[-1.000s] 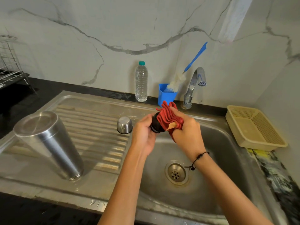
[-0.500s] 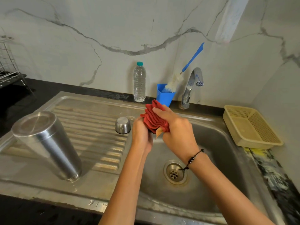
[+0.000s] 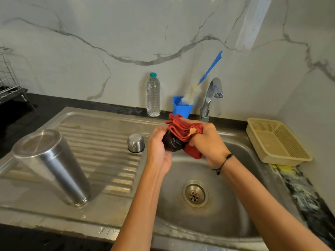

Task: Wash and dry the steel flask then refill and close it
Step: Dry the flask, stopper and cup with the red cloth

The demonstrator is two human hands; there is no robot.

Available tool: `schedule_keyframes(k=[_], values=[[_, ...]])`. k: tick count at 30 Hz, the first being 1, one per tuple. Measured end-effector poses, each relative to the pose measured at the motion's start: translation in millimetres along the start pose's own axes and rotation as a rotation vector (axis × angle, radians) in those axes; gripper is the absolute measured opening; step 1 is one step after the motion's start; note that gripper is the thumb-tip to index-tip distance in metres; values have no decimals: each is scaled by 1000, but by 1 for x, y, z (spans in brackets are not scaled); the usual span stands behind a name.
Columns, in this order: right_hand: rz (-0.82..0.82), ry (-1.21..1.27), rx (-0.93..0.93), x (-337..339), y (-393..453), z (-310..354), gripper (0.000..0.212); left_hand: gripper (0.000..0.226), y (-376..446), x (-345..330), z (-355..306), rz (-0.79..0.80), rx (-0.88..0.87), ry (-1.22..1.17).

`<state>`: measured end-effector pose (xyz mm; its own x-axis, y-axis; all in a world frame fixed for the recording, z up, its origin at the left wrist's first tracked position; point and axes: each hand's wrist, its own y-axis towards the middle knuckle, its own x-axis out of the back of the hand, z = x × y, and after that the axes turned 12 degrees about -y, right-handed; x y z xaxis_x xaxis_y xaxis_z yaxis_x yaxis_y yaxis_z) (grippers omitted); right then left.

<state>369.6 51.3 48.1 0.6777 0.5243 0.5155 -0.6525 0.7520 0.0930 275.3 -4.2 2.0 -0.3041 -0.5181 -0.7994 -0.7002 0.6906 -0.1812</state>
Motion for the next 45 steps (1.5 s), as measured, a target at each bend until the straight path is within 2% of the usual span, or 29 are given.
schedule_keyframes(k=[3, 6, 8, 11, 19, 21, 24, 27, 30, 32, 35, 39, 41, 45], values=[[-146, 123, 26, 3, -4, 2, 59, 12, 5, 5, -1, -25, 40, -100], [-156, -96, 172, -8, -16, 3, 53, 29, 7, 7, -6, -19, 118, -201], [-151, -268, 221, -18, -21, 1, 58, 40, 3, 8, -8, 27, 179, -234], [-150, -359, 208, -19, -24, 2, 64, 41, -2, 10, -11, 95, 212, -230], [-129, -437, 158, -11, -3, -5, 59, 36, 1, 9, -5, 202, 212, -159], [-121, -401, 136, -9, 0, -11, 54, 36, 0, 8, -4, 189, 214, -148], [-94, -268, 54, -6, 1, -19, 48, 49, 0, 7, 0, 158, 226, -111], [-163, -165, 4, -9, -2, -28, 44, 37, 1, 6, 9, 42, 237, -97], [-277, -209, 58, -16, -14, -31, 56, 36, 3, 6, 12, -78, 223, -149], [-274, -265, 131, -21, -22, -30, 65, 35, 3, 9, 10, -70, 234, -142], [-258, -381, 211, -26, -27, -27, 67, 36, -2, 8, 6, -15, 281, -117], [-229, -439, 165, -24, -25, -22, 66, 37, 0, 13, 2, -17, 227, -125], [-217, -461, 113, -21, -19, -25, 61, 38, 0, 13, 1, -5, 201, -140], [-182, -452, 41, -16, -11, -37, 34, 42, -8, 2, -8, 91, 166, -114]])
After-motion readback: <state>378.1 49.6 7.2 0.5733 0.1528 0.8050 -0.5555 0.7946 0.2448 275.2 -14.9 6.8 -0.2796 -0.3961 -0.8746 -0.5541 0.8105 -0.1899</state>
